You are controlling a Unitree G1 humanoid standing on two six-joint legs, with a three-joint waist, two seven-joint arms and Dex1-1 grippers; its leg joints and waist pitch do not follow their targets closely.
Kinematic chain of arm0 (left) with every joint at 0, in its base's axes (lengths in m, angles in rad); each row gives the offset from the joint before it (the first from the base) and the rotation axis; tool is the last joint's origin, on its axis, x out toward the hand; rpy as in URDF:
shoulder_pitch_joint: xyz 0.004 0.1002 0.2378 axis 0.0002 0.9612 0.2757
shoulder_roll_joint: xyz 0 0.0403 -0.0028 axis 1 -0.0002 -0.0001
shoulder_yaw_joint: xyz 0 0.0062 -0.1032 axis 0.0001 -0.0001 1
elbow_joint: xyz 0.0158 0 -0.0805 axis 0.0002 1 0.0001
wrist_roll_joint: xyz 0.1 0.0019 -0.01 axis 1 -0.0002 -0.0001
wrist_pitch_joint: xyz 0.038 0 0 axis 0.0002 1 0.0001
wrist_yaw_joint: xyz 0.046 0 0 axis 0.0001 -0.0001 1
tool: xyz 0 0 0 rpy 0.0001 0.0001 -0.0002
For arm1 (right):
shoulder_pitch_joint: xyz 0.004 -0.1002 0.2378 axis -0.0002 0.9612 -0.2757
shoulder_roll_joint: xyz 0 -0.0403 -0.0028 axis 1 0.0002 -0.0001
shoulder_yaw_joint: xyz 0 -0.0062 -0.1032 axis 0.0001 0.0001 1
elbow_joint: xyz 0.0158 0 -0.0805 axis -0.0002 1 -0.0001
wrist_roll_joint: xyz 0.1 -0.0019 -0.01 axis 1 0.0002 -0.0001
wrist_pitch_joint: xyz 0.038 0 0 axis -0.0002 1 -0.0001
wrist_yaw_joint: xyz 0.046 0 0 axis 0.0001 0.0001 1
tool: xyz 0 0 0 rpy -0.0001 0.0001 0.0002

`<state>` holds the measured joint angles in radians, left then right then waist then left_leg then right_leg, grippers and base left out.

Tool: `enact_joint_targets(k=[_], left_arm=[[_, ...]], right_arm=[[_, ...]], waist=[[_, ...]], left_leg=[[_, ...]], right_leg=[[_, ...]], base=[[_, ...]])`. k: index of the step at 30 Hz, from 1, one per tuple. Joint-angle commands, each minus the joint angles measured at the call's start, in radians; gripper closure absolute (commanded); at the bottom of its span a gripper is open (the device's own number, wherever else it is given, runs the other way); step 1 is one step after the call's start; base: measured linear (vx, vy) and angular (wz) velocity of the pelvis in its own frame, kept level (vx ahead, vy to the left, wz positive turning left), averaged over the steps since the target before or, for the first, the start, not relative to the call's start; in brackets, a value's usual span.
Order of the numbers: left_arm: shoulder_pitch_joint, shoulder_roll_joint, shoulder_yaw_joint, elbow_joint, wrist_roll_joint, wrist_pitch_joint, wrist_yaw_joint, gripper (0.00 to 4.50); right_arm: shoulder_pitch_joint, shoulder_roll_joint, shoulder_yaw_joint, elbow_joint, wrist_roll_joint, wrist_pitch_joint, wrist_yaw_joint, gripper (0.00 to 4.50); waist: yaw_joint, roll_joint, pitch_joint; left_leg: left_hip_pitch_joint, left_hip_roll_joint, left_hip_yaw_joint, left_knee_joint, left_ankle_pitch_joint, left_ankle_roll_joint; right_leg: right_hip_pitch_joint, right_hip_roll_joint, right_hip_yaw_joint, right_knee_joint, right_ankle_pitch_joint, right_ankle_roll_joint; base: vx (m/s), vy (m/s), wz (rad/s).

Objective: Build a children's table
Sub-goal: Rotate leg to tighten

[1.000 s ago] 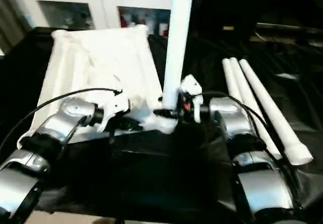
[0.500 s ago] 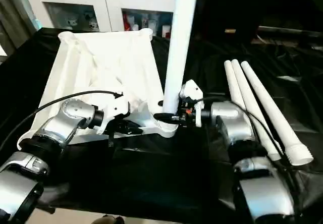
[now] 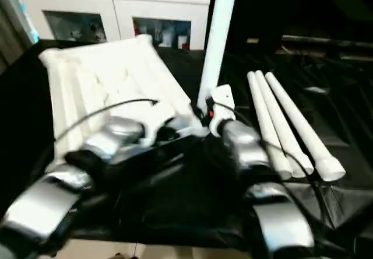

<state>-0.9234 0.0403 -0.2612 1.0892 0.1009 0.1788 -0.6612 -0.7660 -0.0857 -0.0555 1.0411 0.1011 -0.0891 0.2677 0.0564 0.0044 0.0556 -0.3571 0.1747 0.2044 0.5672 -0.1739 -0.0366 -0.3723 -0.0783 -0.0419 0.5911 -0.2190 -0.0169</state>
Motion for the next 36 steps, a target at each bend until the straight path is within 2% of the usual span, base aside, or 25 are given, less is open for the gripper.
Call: enact_joint_targets(k=[1, 3, 4, 7, 8, 13, 24, 25, 26, 27, 29, 31, 32, 36], left_arm=[[-0.052, -0.021, 0.027, 0.001, 0.0, 0.003, 0.107, 4.5], [-0.069, -0.036, 0.025, 0.021, 0.01, 0.008, 0.134, 4.5], [-0.069, -0.036, 0.025, 0.021, 0.01, 0.008, 0.134, 4.5], [-0.082, -0.039, 0.027, 0.042, 0.015, 0.002, 0.139, 4.5], [-0.082, -0.039, 0.027, 0.042, 0.015, 0.002, 0.139, 4.5], [-0.088, -0.033, 0.03, 0.062, 0.024, -0.009, 0.136, 4.5], [-0.092, -0.024, 0.034, 0.071, 0.029, -0.022, 0.119, 4.5], [-0.092, -0.024, 0.034, 0.071, 0.029, -0.022, 0.119, 4.5], [-0.093, -0.023, 0.034, 0.073, 0.029, -0.024, 0.118, 4.5], [-0.094, -0.022, 0.034, 0.074, 0.03, -0.026, 0.117, 4.5], [-0.094, -0.022, 0.033, 0.075, 0.03, -0.027, 0.116, 4.5], [-0.094, -0.021, 0.033, 0.075, 0.03, -0.027, 0.115, 4.5], [-0.094, -0.02, 0.033, 0.075, 0.03, -0.028, 0.112, 4.5], [-0.094, -0.017, 0.032, 0.075, 0.03, -0.03, 0.106, 4.5]], right_arm=[[0.074, 0.083, 0.032, 0.147, -0.015, 0.127, -0.004, 2.57], [0.054, 0.111, 0.022, 0.159, -0.011, 0.133, -0.053, 2.57], [0.054, 0.111, 0.022, 0.159, -0.011, 0.133, -0.053, 2.57], [0.042, 0.127, 0.019, 0.173, -0.02, 0.131, -0.075, 2.57], [0.042, 0.127, 0.019, 0.173, -0.02, 0.131, -0.075, 2.57], [0.033, 0.134, 0.014, 0.184, -0.035, 0.123, -0.081, 2.57], [0.018, 0.134, -0.038, 0.188, -0.002, 0.118, -0.08, 2.57], [0.018, 0.134, -0.038, 0.188, -0.002, 0.118, -0.08, 2.22], [0.017, 0.135, -0.043, 0.188, 0.002, 0.119, -0.074, 2.01], [0.017, 0.135, -0.045, 0.188, 0.003, 0.12, -0.07, 1.86], [0.016, 0.136, -0.049, 0.188, 0.007, 0.12, -0.067, 1.86], [0.016, 0.137, -0.054, 0.188, 0.008, 0.12, -0.065, 1.5], [0.014, 0.139, -0.062, 0.188, 0.012, 0.12, -0.057, 1.5], [0.007, 0.143, -0.075, 0.185, 0.018, 0.119, -0.03, 1.05]], waist=[[-0.004, 0.011, -0.038], [-0.004, 0.015, -0.043], [-0.005, 0.013, -0.043], [-0.003, 0.014, -0.045], [-0.003, 0.014, -0.045], [-0.002, 0.012, -0.041], [-0.004, 0.018, -0.041], [-0.004, 0.018, -0.041], [-0.005, 0.021, -0.041], [-0.005, 0.02, -0.041], [-0.007, 0.019, -0.041], [-0.01, 0.018, -0.043], [-0.011, 0.02, -0.045], [-0.014, 0.016, -0.047]], left_leg=[[0.026, 0.061, -0.044, -0.087, -0.461, -0.036], [0.025, 0.061, -0.044, -0.088, -0.449, -0.039], [0.023, 0.061, -0.043, -0.089, -0.443, -0.038], [0.017, 0.06, -0.04, -0.088, -0.396, -0.019], [0.017, 0.06, -0.04, -0.088, -0.396, -0.019], [0.021, 0.061, -0.042, -0.09, -0.426, -0.016], [0.026, 0.064, -0.045, -0.096, -0.474, -0.036], [0.027, 0.064, -0.045, -0.097, -0.475, -0.036], [0.026, 0.064, -0.045, -0.098, -0.476, -0.039], [0.026, 0.064, -0.045, -0.098, -0.478, -0.039], [0.025, 0.064, -0.045, -0.099, -0.48, -0.038], [0.016, 0.064, -0.048, -0.1, -0.453, -0.036], [0.015, 0.064, -0.047, -0.1, -0.441, -0.034], [0.014, 0.063, -0.041, -0.094, -0.395, -0.009]], right_leg=[[-0.003, -0.081, 0.043, -0.102, -0.396, -0.17], [0.0, -0.078, 0.043, -0.096, -0.334, -0.179], [0.002, -0.077, 0.042, -0.095, -0.316, -0.182], [0.011, -0.08, 0.042, -0.091, -0.254, -0.2], [0.011, -0.08, 0.042, -0.091, -0.254, -0.2], [0.005, -0.083, 0.042, -0.103, -0.367, -0.171], [0.0, -0.081, 0.042, -0.104, -0.357, -0.173], [0.0, -0.081, 0.041, -0.105, -0.357, -0.173], [0.001, -0.081, 0.041, -0.104, -0.349, -0.174], [0.001, -0.08, 0.041, -0.105, -0.341, -0.174], [0.001, -0.08, 0.041, -0.104, -0.335, -0.178], [0.01, -0.081, 0.04, -0.098, -0.31, -0.179], [0.011, -0.081, 0.04, -0.097, -0.295, -0.181], [0.013, -0.083, 0.041, -0.097, -0.264, -0.202]], base=[[0.0, 0.0, 0.0], [0.0, 0.0, 0.0], [0.0, 0.0, 0.0], [0.0, 0.0, 0.0], [0.0, 0.0, 0.0], [0.0, 0.0, 0.0], [0.0, 0.0, 0.0], [0.0, 0.0, 0.0], [0.0, 0.0, 0.0], [0.0, 0.0, 0.0], [0.0, 0.0, 0.0], [0.0, 0.0, 0.0], [0.0, 0.0, 0.0], [0.0, 0.0, 0.0]])
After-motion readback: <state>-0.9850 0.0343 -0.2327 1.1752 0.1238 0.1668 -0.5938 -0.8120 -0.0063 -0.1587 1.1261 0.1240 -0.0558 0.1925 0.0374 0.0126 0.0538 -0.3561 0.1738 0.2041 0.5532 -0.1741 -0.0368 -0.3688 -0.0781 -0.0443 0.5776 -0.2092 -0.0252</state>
